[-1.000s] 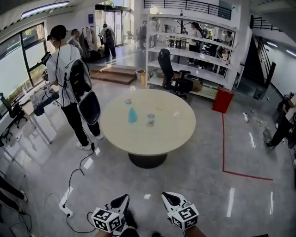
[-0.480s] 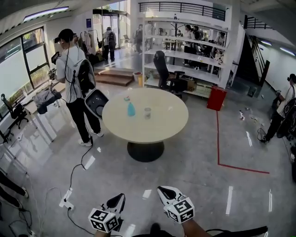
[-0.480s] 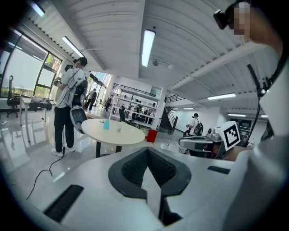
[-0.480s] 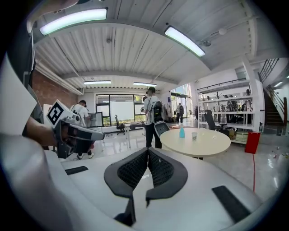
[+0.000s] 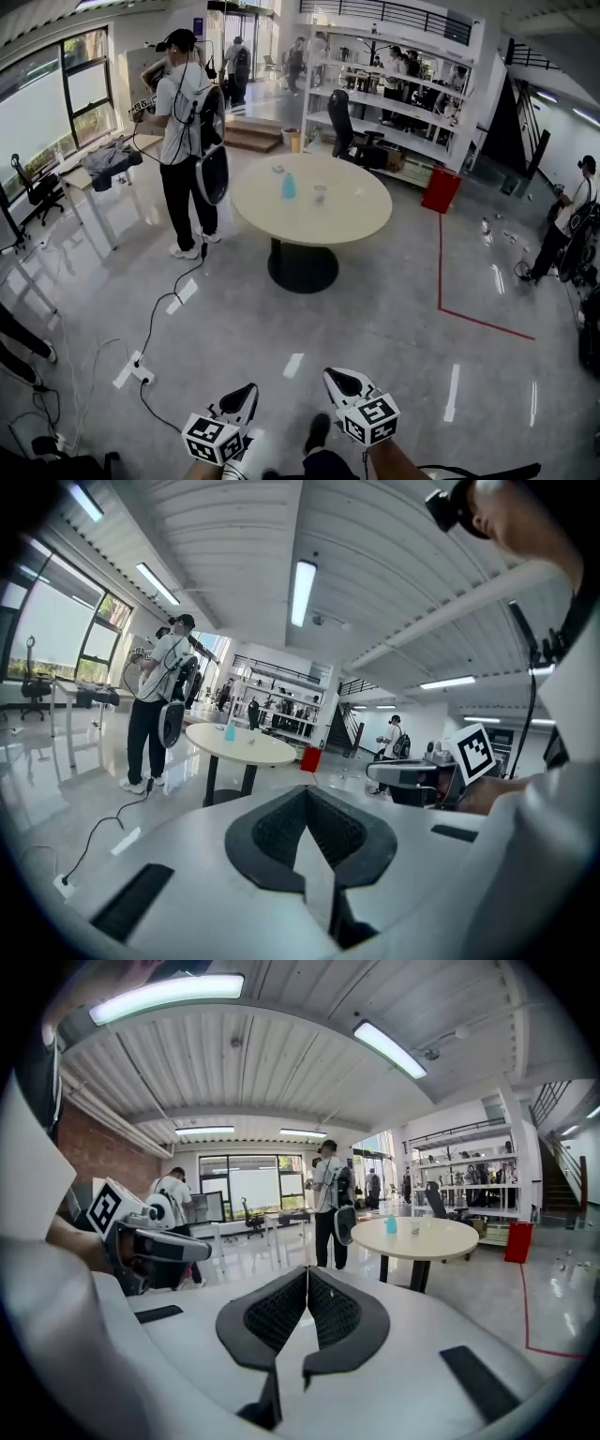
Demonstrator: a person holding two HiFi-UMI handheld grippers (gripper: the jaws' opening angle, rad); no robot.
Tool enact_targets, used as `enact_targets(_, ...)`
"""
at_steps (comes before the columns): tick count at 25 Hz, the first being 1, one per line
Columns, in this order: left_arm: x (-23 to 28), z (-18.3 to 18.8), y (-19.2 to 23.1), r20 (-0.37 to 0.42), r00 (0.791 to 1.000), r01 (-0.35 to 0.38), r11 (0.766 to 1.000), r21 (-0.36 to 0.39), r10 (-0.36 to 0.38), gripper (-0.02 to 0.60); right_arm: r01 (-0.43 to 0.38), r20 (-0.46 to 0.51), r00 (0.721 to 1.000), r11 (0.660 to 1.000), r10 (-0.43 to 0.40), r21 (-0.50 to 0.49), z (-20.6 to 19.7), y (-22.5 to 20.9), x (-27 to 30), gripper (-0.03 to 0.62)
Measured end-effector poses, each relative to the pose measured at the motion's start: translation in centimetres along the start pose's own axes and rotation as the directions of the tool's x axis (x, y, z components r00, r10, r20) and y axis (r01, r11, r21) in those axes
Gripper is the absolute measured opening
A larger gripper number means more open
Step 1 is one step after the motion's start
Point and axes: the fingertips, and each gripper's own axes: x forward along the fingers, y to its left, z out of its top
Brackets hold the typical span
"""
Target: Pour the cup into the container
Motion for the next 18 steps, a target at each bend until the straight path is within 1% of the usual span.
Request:
enact_targets(4,-3.6,0.1,-2.4,0.019,0.998,0.054,0.998,-0.013,-0.054,0.000,0.020,0.036,0.999,1.000,-0.021,0.011,1.7,3.5,-4.3,0.006)
enact_targets(8,-5.3,0.5,-5.1,0.057,0.993,0.103,0.995,-0.007,-0.102,0.000,0.073,0.056,0.996,0.997,-0.073,0.001,2.2,4.7,-8.5,0.006)
enact_targets(11,-5.9,1.0,-7.5,0.075,0.991,0.112,0.994,0.014,-0.112,0.000,0.096,0.082,0.992,0.994,-0.100,0.053,2.1,4.1,-11.8,0.006)
enact_targets(13,-5.8,1.3,-9.3,0.082,0.991,0.105,0.994,0.017,-0.106,0.000,0.106,0.100,0.989,0.992,-0.113,0.074,2.3,3.2,-13.9,0.006)
enact_targets(15,-5.4,1.9,-11.2,0.086,0.991,0.105,0.994,0.031,-0.107,0.000,0.113,0.129,0.984,0.991,-0.122,0.073,3.3,2.2,-15.7,0.006)
enact_targets(18,-4.9,2.6,-14.1,0.088,0.989,0.113,0.990,0.084,-0.121,0.000,0.137,0.160,0.976,0.988,-0.146,0.065,4.1,0.5,-18.1,0.006)
